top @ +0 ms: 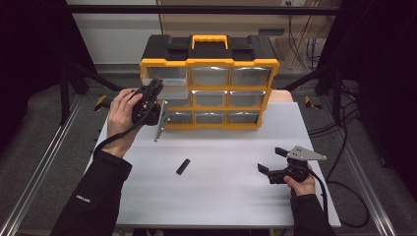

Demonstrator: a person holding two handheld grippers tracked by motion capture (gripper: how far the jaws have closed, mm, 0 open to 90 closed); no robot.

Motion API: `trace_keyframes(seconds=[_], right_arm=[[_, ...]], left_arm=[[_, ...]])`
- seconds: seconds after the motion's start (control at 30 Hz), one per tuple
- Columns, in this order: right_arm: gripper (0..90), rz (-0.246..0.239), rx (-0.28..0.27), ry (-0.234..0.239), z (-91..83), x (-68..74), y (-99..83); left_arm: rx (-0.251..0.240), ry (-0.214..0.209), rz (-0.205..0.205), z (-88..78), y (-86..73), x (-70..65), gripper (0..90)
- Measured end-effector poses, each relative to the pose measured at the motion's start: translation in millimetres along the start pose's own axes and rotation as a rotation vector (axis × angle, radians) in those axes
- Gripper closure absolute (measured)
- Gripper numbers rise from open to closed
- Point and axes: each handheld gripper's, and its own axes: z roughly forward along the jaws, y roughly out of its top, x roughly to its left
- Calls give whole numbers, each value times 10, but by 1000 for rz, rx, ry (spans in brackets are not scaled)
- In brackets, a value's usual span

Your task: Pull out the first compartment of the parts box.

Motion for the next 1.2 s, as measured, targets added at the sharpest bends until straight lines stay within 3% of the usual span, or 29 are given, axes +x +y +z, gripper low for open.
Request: trace_keyframes(seconds=[1.2], right_arm=[[23,0,-3,1,-3,1,2]], left_arm=[[-4,-5,-2,-142,24,0,779]])
